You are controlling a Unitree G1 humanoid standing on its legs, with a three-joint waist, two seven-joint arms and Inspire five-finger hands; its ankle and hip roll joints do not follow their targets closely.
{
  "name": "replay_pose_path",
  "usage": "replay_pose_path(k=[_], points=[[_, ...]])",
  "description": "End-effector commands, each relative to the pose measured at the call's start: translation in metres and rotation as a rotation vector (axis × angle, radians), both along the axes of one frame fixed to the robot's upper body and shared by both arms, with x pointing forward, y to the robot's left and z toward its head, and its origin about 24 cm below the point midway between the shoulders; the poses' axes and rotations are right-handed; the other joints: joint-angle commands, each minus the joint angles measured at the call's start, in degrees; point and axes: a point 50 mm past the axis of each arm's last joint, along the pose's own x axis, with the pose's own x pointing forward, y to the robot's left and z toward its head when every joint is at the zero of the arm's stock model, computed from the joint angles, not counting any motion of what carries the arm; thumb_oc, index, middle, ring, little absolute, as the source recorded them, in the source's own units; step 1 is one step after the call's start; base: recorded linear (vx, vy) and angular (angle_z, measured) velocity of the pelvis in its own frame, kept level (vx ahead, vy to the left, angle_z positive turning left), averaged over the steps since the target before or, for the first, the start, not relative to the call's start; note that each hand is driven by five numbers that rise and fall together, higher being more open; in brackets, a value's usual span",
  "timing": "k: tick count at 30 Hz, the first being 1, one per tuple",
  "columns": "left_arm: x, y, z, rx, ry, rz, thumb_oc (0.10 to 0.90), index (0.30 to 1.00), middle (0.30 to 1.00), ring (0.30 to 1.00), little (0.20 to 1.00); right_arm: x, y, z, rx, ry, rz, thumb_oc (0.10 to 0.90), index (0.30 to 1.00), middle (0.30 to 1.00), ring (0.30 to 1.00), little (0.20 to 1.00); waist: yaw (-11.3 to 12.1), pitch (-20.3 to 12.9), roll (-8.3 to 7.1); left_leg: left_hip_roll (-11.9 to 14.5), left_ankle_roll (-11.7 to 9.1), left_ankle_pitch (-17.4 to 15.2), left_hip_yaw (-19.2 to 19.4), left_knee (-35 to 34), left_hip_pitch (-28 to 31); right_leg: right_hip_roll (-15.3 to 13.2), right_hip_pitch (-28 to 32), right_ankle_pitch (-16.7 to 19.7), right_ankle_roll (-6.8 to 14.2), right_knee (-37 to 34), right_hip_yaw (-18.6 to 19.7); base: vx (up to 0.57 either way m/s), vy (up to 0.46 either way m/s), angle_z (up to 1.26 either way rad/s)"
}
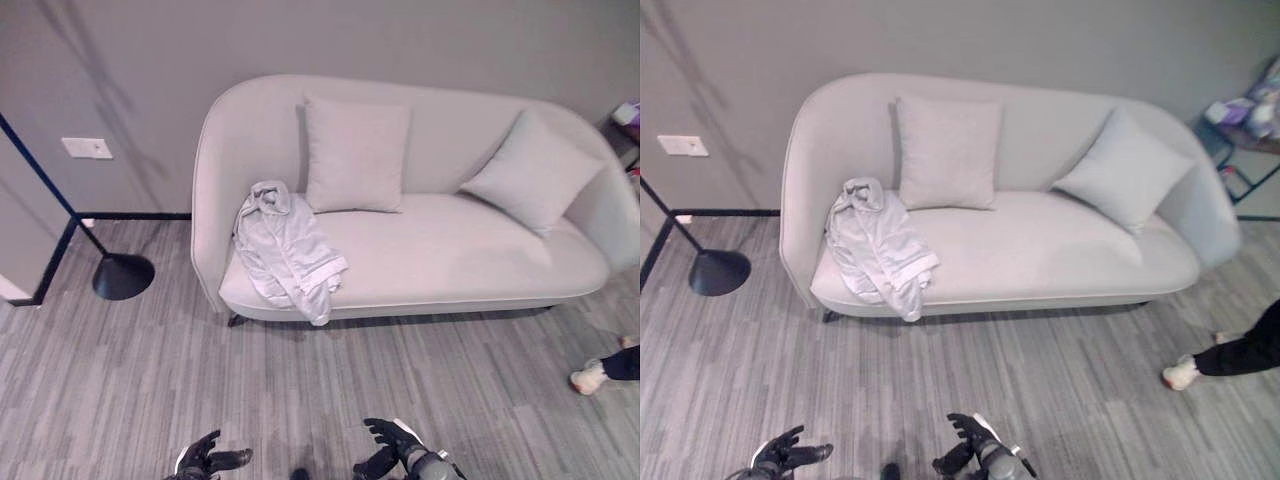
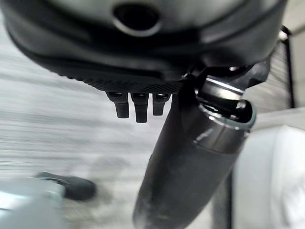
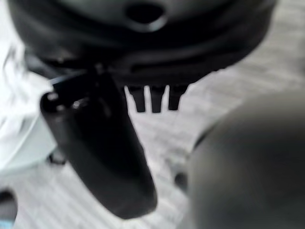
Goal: Hang the clothes on the sofa on the clothes rack.
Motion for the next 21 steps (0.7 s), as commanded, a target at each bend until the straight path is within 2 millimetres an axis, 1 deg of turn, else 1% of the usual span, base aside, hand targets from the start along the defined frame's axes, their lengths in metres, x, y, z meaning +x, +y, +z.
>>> replay_pose_path(k=[1, 2, 3, 4, 5, 8, 9, 11, 14, 15, 17, 18, 19, 21], points=[[0.02, -0.001, 0.006, 0.026, -0.079, -0.087, 0.8, 0.9, 0.9, 0.9, 0.9, 0.021, -0.011, 0.01, -0.034, -0.078, -0.017, 0.8, 0.9, 0.9, 0.9, 0.9, -0.5, -0.4, -5.0, 8.9, -5.5, 2.7, 3.3, -2.6, -1.7, -2.5, 6.1, 5.5, 2.2, 1.4, -4.6, 0.19, -0.386, 0.97], [0.019, -0.001, 0.006, 0.022, -0.081, -0.076, 0.8, 0.9, 0.9, 0.9, 0.9, 0.022, -0.011, 0.011, -0.035, -0.091, -0.004, 0.8, 0.9, 0.9, 0.9, 0.9, -0.3, -0.8, -5.06, 9.9, -6.0, 2.9, 2.6, -2.4, -1.8, -2.0, 6.8, 5.7, 2.1, 0.2, -5.4, 0.23, -0.518, 1.09], [0.016, -0.005, 0.005, 0.016, -0.09, -0.046, 0.8, 0.9, 0.9, 0.9, 0.9, 0.026, -0.014, 0.016, -0.018, -0.132, -0.023, 0.8, 0.9, 0.9, 0.9, 0.9, -0.3, -1.5, -4.86, 12.0, -7.5, 3.4, 0.9, -2.1, -2.3, -0.1, 9.3, 5.8, 1.3, -2.9, -7.2, 0.15, -0.361, 1.22], [0.016, -0.005, 0.005, 0.016, -0.09, -0.046, 0.8, 0.9, 0.9, 0.9, 0.9, 0.026, -0.014, 0.016, -0.018, -0.132, -0.023, 0.8, 0.9, 0.9, 0.9, 0.9, -0.4, -1.5, -4.8, 12.0, -7.5, 3.4, 0.8, -2.1, -2.2, -0.1, 9.4, 5.8, 1.2, -3.0, -7.3, 0.13, -0.328, 1.12], [0.015, -0.008, 0.003, 0.01, -0.084, -0.052, 0.8, 0.9, 0.9, 0.9, 0.9, 0.027, -0.017, 0.017, -0.016, -0.138, -0.041, 0.8, 0.9, 0.9, 0.9, 0.9, -0.4, -1.6, -4.73, 12.7, -7.8, 3.3, 0.6, -1.8, -2.3, 0.6, 10.3, 5.6, 1.0, -3.9, -8.1, 0.05, -0.167, 0.6], [0.015, -0.015, 0.002, -0.001, -0.07, -0.085, 0.8, 0.9, 0.9, 0.9, 0.9, 0.031, -0.03, 0.02, -0.049, -0.162, -0.087, 0.8, 0.9, 0.9, 0.9, 0.9, -0.6, -1.2, -4.06, 14.3, -8.8, 2.7, -0.6, 2.8, -4.8, 2.7, 11.7, 3.9, -0.6, -4.4, -9.4, 0.07, -0.211, 0.24], [0.017, -0.017, 0.002, -0.004, -0.077, -0.084, 0.8, 0.9, 0.9, 0.9, 0.9, 0.034, -0.032, 0.023, -0.058, -0.182, -0.092, 0.8, 0.9, 0.9, 0.9, 0.9, -0.7, -0.8, -3.77, 14.5, -9.1, 2.4, -0.2, 4.9, -5.8, 2.9, 12.3, 3.4, -1.0, -4.4, -10.3, 0.07, -0.146, 0.15], [0.019, -0.019, 0.002, -0.009, -0.094, -0.069, 0.8, 0.9, 0.9, 0.9, 0.9, 0.039, -0.036, 0.028, -0.073, -0.217, -0.087, 0.8, 0.9, 0.9, 0.9, 0.9, -0.8, 0.0, -3.37, 15.0, -9.3, 2.2, 1.7, 7.4, -6.7, 3.1, 13.6, 2.6, -1.7, -4.4, -11.8, 0.08, -0.09, 0.28], [0.021, -0.02, 0.004, 0.005, -0.112, -0.082, 0.8, 0.9, 0.9, 0.9, 0.9, 0.048, -0.035, 0.037, -0.089, -0.278, -0.054, 0.8, 0.9, 0.9, 0.9, 0.9, -0.8, 0.5, -2.77, 15.4, -9.4, 1.9, 3.3, 9.0, -6.7, 3.5, 15.7, 1.2, -2.4, -4.4, -12.7, 0.12, -0.046, 0.36], [0.021, -0.019, 0.004, 0.01, -0.118, -0.081, 0.8, 0.9, 0.9, 0.9, 0.9, 0.051, -0.037, 0.04, -0.1, -0.297, -0.062, 0.8, 0.9, 0.9, 0.9, 0.9, -0.9, 0.5, -2.53, 15.7, -9.5, 2.3, 3.9, 8.4, -6.7, 3.4, 16.1, 0.9, -2.4, -4.4, -13.1, 0.11, 0.045, 0.09], [0.023, -0.018, 0.005, 0.018, -0.126, -0.065, 0.8, 0.9, 0.9, 0.9, 0.9, 0.066, -0.038, 0.051, -0.129, -0.365, -0.061, 0.8, 0.9, 0.9, 0.9, 0.9, -1.0, 0.6, -2.21, 16.7, -10.1, 4.8, 4.5, 6.1, -7.5, 3.0, 16.3, 0.5, -2.3, -4.4, -14.2, 0.1, 0.1, 0.14], [0.024, -0.017, 0.005, 0.02, -0.128, -0.057, 0.8, 0.9, 0.9, 0.9, 0.9, 0.071, -0.039, 0.056, -0.139, -0.397, -0.06, 0.8, 0.9, 0.9, 0.9, 0.9, -1.0, 0.7, -2.1, 17.1, -10.3, 6.0, 4.5, 5.2, -8.3, 2.8, 16.4, 0.2, -2.1, -4.4, -14.5, 0.12, 0.126, 0.2], [0.026, -0.016, 0.006, 0.027, -0.134, -0.05, 0.8, 0.9, 0.9, 0.9, 0.9, 0.081, -0.039, 0.065, -0.16, -0.456, -0.055, 0.8, 0.9, 0.9, 0.9, 0.9, -0.9, 0.8, -2.11, 17.9, -10.7, 7.7, 4.6, 3.7, -10.1, 2.5, 16.7, -0.3, -1.9, -4.2, -15.2, 0.15, 0.125, 0.32], [0.03, -0.018, 0.008, 0.036, -0.154, -0.051, 0.8, 0.9, 0.9, 0.9, 0.9, 0.094, -0.042, 0.077, -0.204, -0.534, -0.057, 0.8, 0.9, 0.9, 0.9, 0.9, -0.6, 1.2, -1.86, 18.7, -10.9, 9.5, 4.9, 1.1, -12.5, 2.2, 17.4, -1.4, -1.6, -3.7, -15.6, 0.19, 0.13, 0.4]])
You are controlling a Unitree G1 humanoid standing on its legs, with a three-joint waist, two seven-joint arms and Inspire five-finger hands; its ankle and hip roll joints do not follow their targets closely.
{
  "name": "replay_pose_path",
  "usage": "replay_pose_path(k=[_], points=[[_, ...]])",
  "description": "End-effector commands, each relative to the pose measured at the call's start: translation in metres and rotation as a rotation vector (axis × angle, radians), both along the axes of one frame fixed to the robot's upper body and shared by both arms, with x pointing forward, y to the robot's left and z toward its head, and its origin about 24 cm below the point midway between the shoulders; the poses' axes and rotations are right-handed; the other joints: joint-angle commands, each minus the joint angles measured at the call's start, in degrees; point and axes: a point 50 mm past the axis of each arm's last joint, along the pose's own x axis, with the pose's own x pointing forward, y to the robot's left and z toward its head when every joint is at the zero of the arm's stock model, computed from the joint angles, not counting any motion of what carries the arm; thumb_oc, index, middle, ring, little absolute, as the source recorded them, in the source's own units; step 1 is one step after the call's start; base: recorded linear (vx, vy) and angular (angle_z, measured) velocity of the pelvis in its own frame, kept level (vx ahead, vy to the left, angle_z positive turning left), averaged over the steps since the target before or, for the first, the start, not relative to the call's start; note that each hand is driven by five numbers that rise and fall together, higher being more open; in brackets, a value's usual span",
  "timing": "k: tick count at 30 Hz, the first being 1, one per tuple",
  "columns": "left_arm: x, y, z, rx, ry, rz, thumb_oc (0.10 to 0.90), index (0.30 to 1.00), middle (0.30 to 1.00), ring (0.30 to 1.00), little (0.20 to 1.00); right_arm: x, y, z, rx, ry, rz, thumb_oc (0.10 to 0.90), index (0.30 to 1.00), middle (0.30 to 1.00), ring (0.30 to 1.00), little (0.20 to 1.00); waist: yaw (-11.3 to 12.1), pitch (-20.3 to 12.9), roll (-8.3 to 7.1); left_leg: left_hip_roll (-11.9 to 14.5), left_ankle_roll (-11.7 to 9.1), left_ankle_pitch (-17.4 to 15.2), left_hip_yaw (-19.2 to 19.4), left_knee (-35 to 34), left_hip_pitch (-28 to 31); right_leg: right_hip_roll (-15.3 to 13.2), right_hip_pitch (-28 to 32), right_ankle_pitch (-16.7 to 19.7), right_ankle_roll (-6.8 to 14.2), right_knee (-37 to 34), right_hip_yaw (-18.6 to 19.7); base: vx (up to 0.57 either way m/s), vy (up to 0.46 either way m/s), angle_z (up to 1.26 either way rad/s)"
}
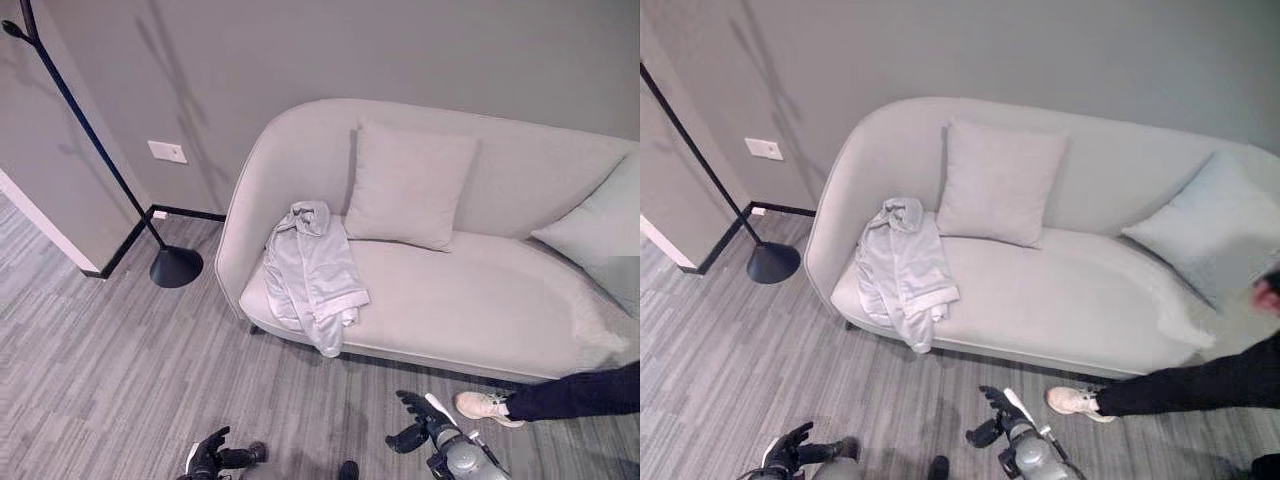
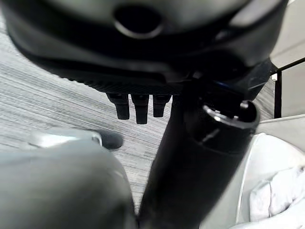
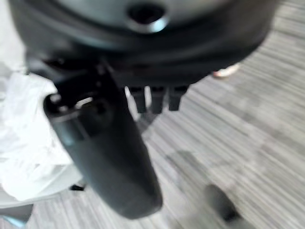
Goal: Hang the clothes on the sofa on the clothes rack.
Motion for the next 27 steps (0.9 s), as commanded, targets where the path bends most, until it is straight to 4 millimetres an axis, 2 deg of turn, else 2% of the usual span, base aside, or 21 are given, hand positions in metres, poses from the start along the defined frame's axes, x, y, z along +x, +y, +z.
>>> replay_pose_path(k=[1, 4, 8, 9, 10, 12, 15, 22, 24, 25, 27], points=[[0.001, -0.01, 0.0, 0.027, -0.033, -0.021, 0.8, 0.9, 0.9, 0.9, 0.9, 0.057, -0.003, 0.05, -0.064, -0.334, 0.001, 0.8, 0.9, 0.9, 0.9, 0.9, 0.7, -1.1, -0.31, 0.8, 2.8, 6.9, -0.1, -4.7, -1.8, -3.1, 4.1, -8.1, 7.6, 1.6, -1.8, 0.23, 0.162, 0.26], [-0.008, -0.013, -0.004, 0.026, 0.001, -0.047, 0.8, 0.9, 0.9, 0.9, 0.9, 0.067, -0.005, 0.059, -0.124, -0.386, 0.018, 0.8, 0.9, 0.9, 0.9, 0.9, 1.5, -2.5, 0.83, 0.8, 2.5, 7.5, 0.2, -5.9, -0.3, -3.5, 6.0, -8.9, 8.3, 1.9, -0.7, 0.3, 0.231, -0.05], [-0.006, -0.013, -0.002, 0.065, 0.004, -0.153, 0.8, 0.9, 0.9, 0.9, 0.9, 0.089, -0.011, 0.074, -0.224, -0.464, -0.024, 0.8, 0.9, 0.9, 0.9, 0.9, 2.7, -3.2, 0.27, -1.5, 3.3, 5.6, 1.9, -3.1, -0.7, -7.3, 5.9, -7.8, 9.9, 2.1, 0.4, 0.26, 0.251, -0.34], [-0.006, -0.013, -0.002, 0.065, 0.004, -0.153, 0.8, 0.9, 0.9, 0.9, 0.9, 0.09, -0.011, 0.074, -0.224, -0.464, -0.025, 0.8, 0.9, 0.9, 0.9, 0.9, 2.8, -3.3, 0.21, -1.5, 3.4, 5.5, 2.0, -3.0, -0.7, -7.4, 5.9, -7.8, 9.9, 2.2, 0.5, 0.1, 0.151, -0.26], [0.0, -0.014, 0.0, 0.074, -0.019, -0.179, 0.8, 0.9, 0.9, 0.9, 0.9, 0.097, -0.011, 0.08, -0.277, -0.503, -0.02, 0.8, 0.9, 0.9, 0.9, 0.9, 3.1, -3.0, 0.09, -2.1, 3.7, 5.1, 2.3, -2.4, -1.4, -8.1, 5.2, -7.4, 10.3, 2.1, 0.9, 0.02, 0.195, -0.15], [0.04, -0.018, 0.017, 0.117, -0.167, -0.226, 0.8, 0.9, 0.9, 0.9, 0.9, 0.132, -0.011, 0.107, -0.485, -0.612, 0.007, 0.8, 0.9, 0.9, 0.9, 0.9, 5.1, -0.4, -0.34, -4.1, 4.8, 3.9, 2.5, 0.7, -7.8, -10.3, -0.7, -5.2, 11.6, 2.4, 1.3, -0.12, 0.248, -0.16], [0.072, -0.029, 0.032, 0.135, -0.273, -0.275, 0.8, 0.9, 0.9, 0.9, 0.9, 0.151, -0.016, 0.118, -0.655, -0.584, 0.022, 0.8, 0.9, 0.9, 0.9, 0.9, 7.1, 2.4, -0.32, -5.5, 5.4, 4.6, 1.7, 1.0, -12.4, -11.0, -5.4, -3.5, 11.6, 3.2, 0.5, -0.13, 0.106, 0.06], [0.088, -0.049, 0.038, 0.131, -0.314, -0.354, 0.8, 0.9, 0.9, 0.9, 0.9, 0.148, -0.035, 0.112, -0.711, -0.434, -0.081, 0.8, 0.9, 0.9, 0.9, 0.9, 8.9, 5.1, 0.65, -6.4, 5.6, 5.8, 0.3, 1.5, -17.0, -11.2, -8.6, -1.9, 12.0, 3.4, -1.1, -0.06, 0.029, 0.13], [0.083, -0.048, 0.034, 0.143, -0.284, -0.338, 0.8, 0.9, 0.9, 0.9, 0.9, 0.14, -0.026, 0.1, -0.657, -0.427, -0.094, 0.8, 0.9, 0.9, 0.9, 0.9, 8.8, 4.6, 0.73, -6.1, 5.5, 6.4, 0.1, 0.3, -16.3, -11.0, -8.7, -1.8, 12.1, 3.0, -1.1, 0.01, -0.019, 0.05], [0.073, -0.043, 0.028, 0.161, -0.244, -0.325, 0.8, 0.9, 0.9, 0.9, 0.9, 0.134, -0.015, 0.09, -0.637, -0.44, -0.041, 0.8, 0.9, 0.9, 0.9, 0.9, 8.1, 3.8, 0.74, -5.6, 5.1, 6.6, 0.2, -0.9, -15.0, -10.7, -8.0, -2.4, 12.0, 2.9, -1.0, 0.04, -0.072, 0.02], [0.064, -0.04, 0.024, 0.166, -0.217, -0.312, 0.8, 0.9, 0.9, 0.9, 0.9, 0.13, 0.0, 0.085, -0.558, -0.482, -0.016, 0.8, 0.9, 0.9, 0.9, 0.9, 6.7, 2.9, 0.66, -4.8, 4.8, 6.4, 0.6, -1.5, -12.9, -10.2, -7.0, -3.1, 11.6, 2.8, -0.4, 0.05, -0.079, -0.09]])
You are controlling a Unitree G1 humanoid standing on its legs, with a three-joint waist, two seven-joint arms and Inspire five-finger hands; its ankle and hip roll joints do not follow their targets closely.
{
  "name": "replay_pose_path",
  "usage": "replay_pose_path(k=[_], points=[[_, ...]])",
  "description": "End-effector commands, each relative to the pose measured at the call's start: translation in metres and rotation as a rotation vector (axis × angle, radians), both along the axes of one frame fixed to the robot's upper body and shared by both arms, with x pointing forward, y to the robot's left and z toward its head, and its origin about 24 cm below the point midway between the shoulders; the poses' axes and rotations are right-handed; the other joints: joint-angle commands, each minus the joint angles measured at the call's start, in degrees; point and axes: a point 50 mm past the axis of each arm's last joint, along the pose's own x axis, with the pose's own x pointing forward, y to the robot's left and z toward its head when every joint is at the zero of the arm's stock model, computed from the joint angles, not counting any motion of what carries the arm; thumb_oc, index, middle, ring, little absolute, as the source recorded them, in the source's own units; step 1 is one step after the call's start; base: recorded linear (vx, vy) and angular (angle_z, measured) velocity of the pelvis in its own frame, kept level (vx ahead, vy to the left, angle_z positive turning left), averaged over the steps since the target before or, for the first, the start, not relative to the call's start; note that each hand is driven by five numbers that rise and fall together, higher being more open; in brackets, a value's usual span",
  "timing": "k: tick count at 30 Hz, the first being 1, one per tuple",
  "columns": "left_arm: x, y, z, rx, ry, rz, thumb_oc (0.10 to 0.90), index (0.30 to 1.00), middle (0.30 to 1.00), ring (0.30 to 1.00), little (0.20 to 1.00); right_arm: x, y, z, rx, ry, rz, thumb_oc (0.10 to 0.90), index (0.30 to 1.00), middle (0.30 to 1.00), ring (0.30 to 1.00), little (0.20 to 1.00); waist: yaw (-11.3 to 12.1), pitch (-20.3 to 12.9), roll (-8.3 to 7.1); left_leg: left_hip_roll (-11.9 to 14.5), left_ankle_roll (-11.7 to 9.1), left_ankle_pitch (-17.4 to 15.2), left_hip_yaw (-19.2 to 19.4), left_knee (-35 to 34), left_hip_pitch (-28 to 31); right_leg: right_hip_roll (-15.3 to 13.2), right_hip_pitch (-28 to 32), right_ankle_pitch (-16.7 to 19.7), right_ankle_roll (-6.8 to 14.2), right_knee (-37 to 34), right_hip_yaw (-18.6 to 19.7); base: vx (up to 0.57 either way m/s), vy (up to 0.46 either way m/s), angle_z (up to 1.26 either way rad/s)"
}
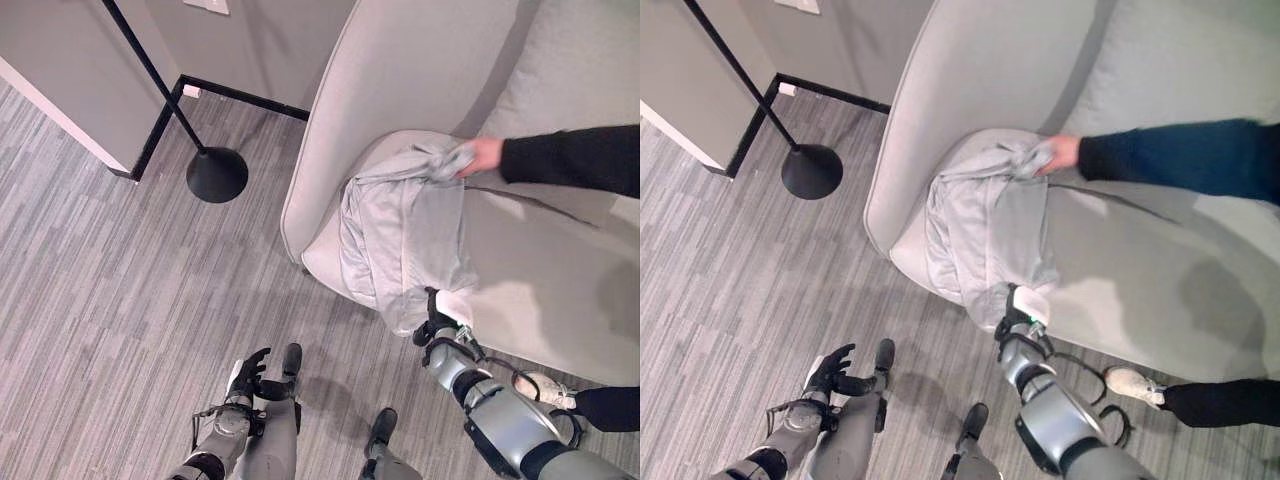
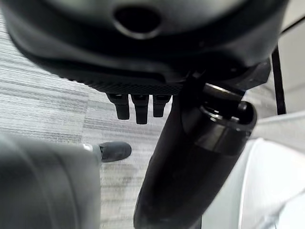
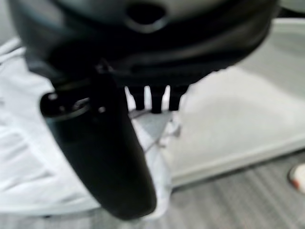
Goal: Hang the clothes on the sofa on the clothes rack.
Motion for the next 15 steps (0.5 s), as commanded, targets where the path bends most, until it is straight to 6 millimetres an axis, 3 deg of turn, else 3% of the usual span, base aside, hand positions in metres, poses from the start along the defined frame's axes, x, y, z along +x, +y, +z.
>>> replay_pose_path(k=[1, 5, 6, 7, 15], points=[[-0.032, 0.001, -0.017, 0.061, 0.089, -0.019, 0.8, 0.9, 0.9, 0.9, 0.9, 0.005, -0.001, 0.014, 0.012, -0.13, 0.046, 0.8, 0.9, 0.9, 0.9, 0.9, -1.2, -6.7, 1.68, 4.9, -3.8, -1.9, -2.2, -2.1, 0.6, 1.9, 1.0, -3.7, -1.3, 2.0, 2.6, 0.06, -0.067, -0.2], [-0.046, 0.004, -0.024, 0.06, 0.138, 0.008, 0.8, 0.9, 0.9, 0.9, 0.9, -0.009, 0.015, 0.01, 0.117, -0.151, 0.128, 0.8, 0.9, 0.9, 0.9, 0.9, -3.3, -7.9, 1.49, 6.0, -4.3, -1.5, -1.4, -3.7, 3.5, 2.4, 2.6, -4.5, -1.4, 1.8, 3.1, 0.04, -0.047, -0.19], [-0.055, 0.005, -0.028, 0.057, 0.175, 0.026, 0.8, 0.9, 0.9, 0.9, 0.9, -0.025, 0.021, 0.002, 0.164, -0.128, 0.179, 0.8, 0.9, 0.9, 0.9, 0.9, -4.7, -8.6, 1.38, 6.6, -4.6, -1.0, -0.7, -4.9, 5.4, 2.8, 3.6, -4.8, -1.5, 1.7, 3.5, 0.03, -0.055, -0.21], [-0.055, 0.005, -0.028, 0.057, 0.176, 0.026, 0.8, 0.9, 0.9, 0.9, 0.9, -0.026, 0.02, 0.002, 0.163, -0.127, 0.179, 0.8, 0.9, 0.9, 0.9, 0.9, -4.7, -8.6, 1.41, 6.6, -4.6, -0.9, -0.6, -5.0, 5.6, 2.8, 3.7, -4.8, -1.5, 1.6, 3.5, 0.02, -0.057, -0.18], [-0.069, -0.001, -0.035, 0.064, 0.238, -0.027, 0.8, 0.9, 0.9, 0.9, 0.9, -0.094, 0.031, -0.028, 0.244, 0.042, 0.322, 0.8, 0.9, 0.9, 0.9, 0.9, -8.9, -11.2, 2.13, 8.4, -5.3, -0.5, 1.7, -7.0, 11.5, 3.6, 7.0, -6.1, -1.8, 1.9, 5.0, 0.02, -0.043, -0.19]])
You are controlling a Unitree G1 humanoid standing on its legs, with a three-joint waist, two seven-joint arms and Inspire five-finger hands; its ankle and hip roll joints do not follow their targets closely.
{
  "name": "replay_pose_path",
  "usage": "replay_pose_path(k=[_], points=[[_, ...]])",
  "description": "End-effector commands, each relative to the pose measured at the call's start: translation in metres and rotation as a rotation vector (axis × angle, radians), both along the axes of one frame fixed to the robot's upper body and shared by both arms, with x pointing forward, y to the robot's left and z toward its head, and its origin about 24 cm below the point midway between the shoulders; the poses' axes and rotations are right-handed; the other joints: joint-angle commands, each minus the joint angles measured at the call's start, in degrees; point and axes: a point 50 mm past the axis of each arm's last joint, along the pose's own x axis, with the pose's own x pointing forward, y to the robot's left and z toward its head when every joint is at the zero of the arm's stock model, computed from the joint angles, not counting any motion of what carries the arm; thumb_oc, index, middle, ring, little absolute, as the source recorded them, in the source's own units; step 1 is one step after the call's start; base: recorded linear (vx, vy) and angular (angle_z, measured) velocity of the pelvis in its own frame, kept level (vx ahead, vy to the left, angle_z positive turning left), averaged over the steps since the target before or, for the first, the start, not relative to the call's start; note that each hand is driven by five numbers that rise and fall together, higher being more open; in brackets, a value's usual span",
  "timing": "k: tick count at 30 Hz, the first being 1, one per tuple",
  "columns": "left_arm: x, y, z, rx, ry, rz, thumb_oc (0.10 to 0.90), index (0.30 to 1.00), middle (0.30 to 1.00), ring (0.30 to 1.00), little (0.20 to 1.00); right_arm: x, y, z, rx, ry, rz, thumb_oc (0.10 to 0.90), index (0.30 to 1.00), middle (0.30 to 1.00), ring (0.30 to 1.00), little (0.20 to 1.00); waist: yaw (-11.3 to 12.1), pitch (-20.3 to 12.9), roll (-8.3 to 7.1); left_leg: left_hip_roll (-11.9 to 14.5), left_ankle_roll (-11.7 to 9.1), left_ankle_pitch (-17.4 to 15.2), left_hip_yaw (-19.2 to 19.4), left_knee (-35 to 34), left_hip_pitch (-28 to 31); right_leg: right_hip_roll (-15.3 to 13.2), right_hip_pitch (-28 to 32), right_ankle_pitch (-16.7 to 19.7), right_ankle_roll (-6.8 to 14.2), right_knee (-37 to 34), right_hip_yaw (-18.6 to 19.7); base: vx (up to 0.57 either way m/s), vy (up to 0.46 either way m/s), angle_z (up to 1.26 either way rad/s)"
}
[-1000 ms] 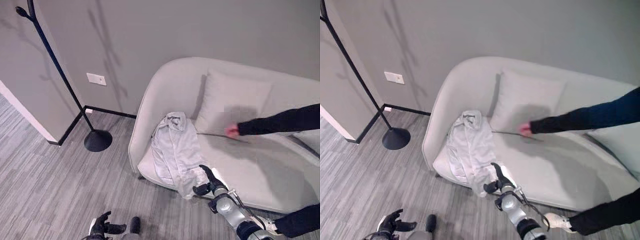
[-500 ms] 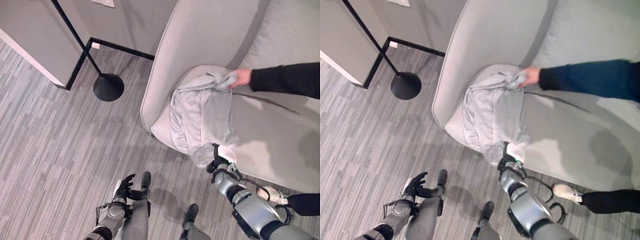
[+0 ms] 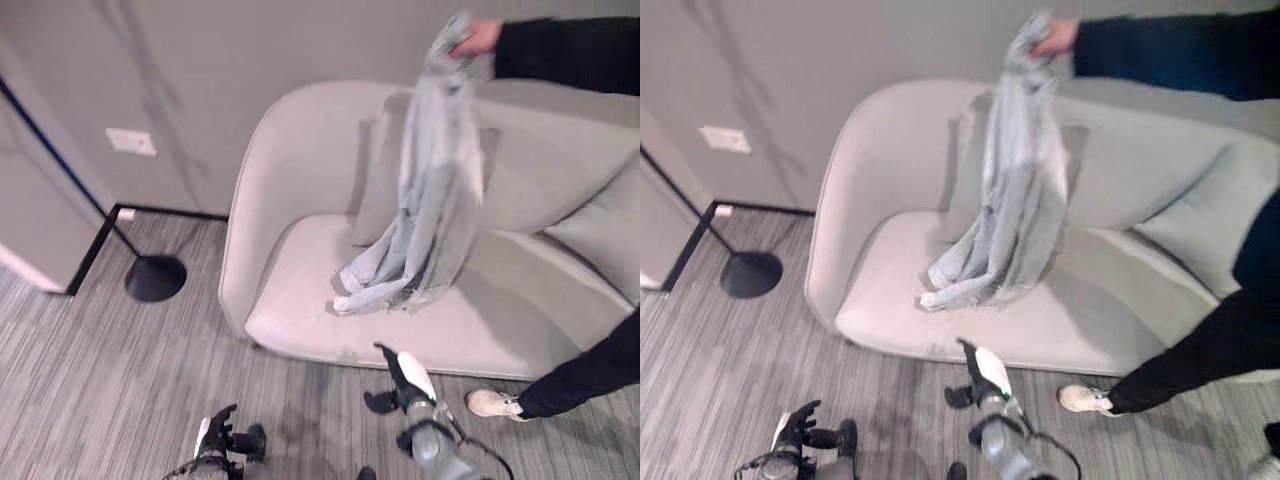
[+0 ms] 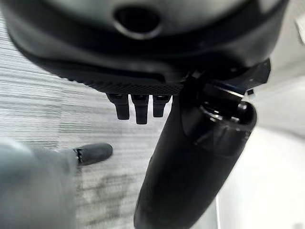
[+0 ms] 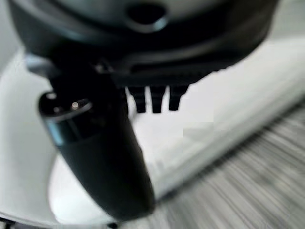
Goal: Hang the clothes on the sofa on the clothes rack.
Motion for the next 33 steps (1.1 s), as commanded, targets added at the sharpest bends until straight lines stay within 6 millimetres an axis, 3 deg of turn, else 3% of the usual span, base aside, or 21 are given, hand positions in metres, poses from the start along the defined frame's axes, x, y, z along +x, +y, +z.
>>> replay_pose_path(k=[1, 6, 13, 19, 22, 26, 29, 30, 31, 32, 33], points=[[0.01, -0.019, -0.001, -0.012, -0.006, -0.103, 0.8, 0.9, 0.9, 0.9, 0.9, 0.03, -0.001, 0.029, -0.025, -0.147, 0.14, 0.8, 0.9, 0.9, 0.9, 0.9, 1.0, 0.4, 3.01, 4.4, -2.4, -2.3, -2.6, 0.8, -2.0, 0.4, 0.5, -4.8, -0.4, 2.1, 0.5, 0.01, -0.029, -0.11], [0.01, -0.023, -0.001, -0.02, -0.009, -0.113, 0.8, 0.9, 0.9, 0.9, 0.9, 0.028, -0.004, 0.03, -0.064, -0.162, 0.164, 0.8, 0.9, 0.9, 0.9, 0.9, 0.3, -0.6, 3.67, 4.9, -2.6, -2.5, -1.8, 0.7, 0.1, 0.6, 2.2, -5.2, -0.6, 1.9, 1.3, 0.02, -0.009, -0.17], [0.002, -0.03, -0.004, -0.023, 0.021, -0.166, 0.8, 0.9, 0.9, 0.9, 0.9, 0.032, -0.02, 0.03, -0.062, -0.169, 0.046, 0.8, 0.9, 0.9, 0.9, 0.9, 0.0, -1.4, 3.78, 4.7, -2.3, -4.0, -1.5, 2.1, 1.3, 0.2, 4.2, -5.1, -0.4, 1.1, 1.8, 0.04, 0.027, -0.04], [0.005, -0.026, -0.002, -0.054, -0.012, -0.066, 0.8, 0.9, 0.9, 0.9, 0.9, 0.035, -0.06, 0.032, 0.018, -0.212, -0.346, 0.8, 0.9, 0.9, 0.9, 0.9, 0.3, 0.3, 3.57, 2.5, -0.7, -9.4, -3.4, 12.6, -4.6, -2.4, 3.1, -5.2, 0.3, 4.0, 1.7, 0.01, 0.124, 0.03], [0.002, -0.022, -0.004, -0.057, 0.012, -0.038, 0.8, 0.9, 0.9, 0.9, 0.9, 0.046, -0.078, 0.046, 0.022, -0.308, -0.507, 0.8, 0.9, 0.9, 0.9, 0.9, 0.3, 0.3, 3.73, 0.2, 1.6, -11.7, -3.2, 13.2, -4.5, -5.2, -0.7, -4.7, 2.0, 10.6, 1.7, 0.08, 0.272, 0.0], [0.0, -0.02, -0.005, -0.033, 0.039, -0.106, 0.8, 0.9, 0.9, 0.9, 0.9, 0.054, -0.09, 0.058, 0.059, -0.386, -0.634, 0.8, 0.9, 0.9, 0.9, 0.9, 0.0, 0.0, 3.53, -2.3, 3.5, -12.6, -3.0, 12.1, -3.4, -6.6, -3.0, -3.8, 3.0, 16.7, 1.9, 0.09, 0.211, 0.07], [0.002, -0.017, -0.004, -0.021, 0.049, -0.152, 0.8, 0.9, 0.9, 0.9, 0.9, 0.07, -0.096, 0.079, 0.119, -0.493, -0.713, 0.8, 0.9, 0.9, 0.9, 0.9, -0.3, 1.2, 3.88, -4.7, 5.8, -13.1, -2.4, 10.4, -0.6, -7.5, -8.7, 1.6, 2.8, 28.9, 3.9, 0.07, 0.309, 0.16], [0.003, -0.015, -0.003, -0.015, 0.053, -0.16, 0.8, 0.9, 0.9, 0.9, 0.9, 0.084, -0.097, 0.094, 0.134, -0.563, -0.73, 0.8, 0.9, 0.9, 0.9, 0.9, -0.3, 2.4, 4.86, -5.2, 7.2, -13.5, -1.7, 9.2, 1.6, -7.4, -12.2, 3.6, 2.6, 35.8, 2.4, 0.03, 0.251, 0.03], [0.004, -0.015, -0.003, -0.015, 0.052, -0.16, 0.8, 0.9, 0.9, 0.9, 0.9, 0.084, -0.097, 0.094, 0.134, -0.564, -0.73, 0.8, 0.9, 0.9, 0.9, 0.9, -0.2, 2.5, 4.75, -5.3, 7.2, -13.5, -1.6, 9.1, 1.7, -7.5, -12.4, 3.4, 2.6, 36.1, 2.6, 0.14, 0.287, -0.16], [0.001, -0.014, -0.004, -0.004, 0.068, -0.174, 0.8, 0.9, 0.9, 0.9, 0.9, 0.094, -0.097, 0.105, 0.163, -0.614, -0.749, 0.8, 0.9, 0.9, 0.9, 0.9, 0.1, 2.6, 4.98, -6.1, 7.8, -14.3, -0.5, 7.5, 4.6, -8.1, -13.6, 2.4, 2.2, 38.8, -1.9, 0.16, 0.147, -0.25], [0.0, -0.012, -0.004, -0.001, 0.074, -0.176, 0.8, 0.9, 0.9, 0.9, 0.9, 0.096, -0.097, 0.109, 0.178, -0.635, -0.755, 0.8, 0.9, 0.9, 0.9, 0.9, 0.0, 2.7, 4.75, -6.5, 7.9, -14.5, -0.4, 7.1, 5.5, -7.5, -14.0, 1.7, 1.9, 38.2, -2.9, 0.22, 0.142, -0.38]])
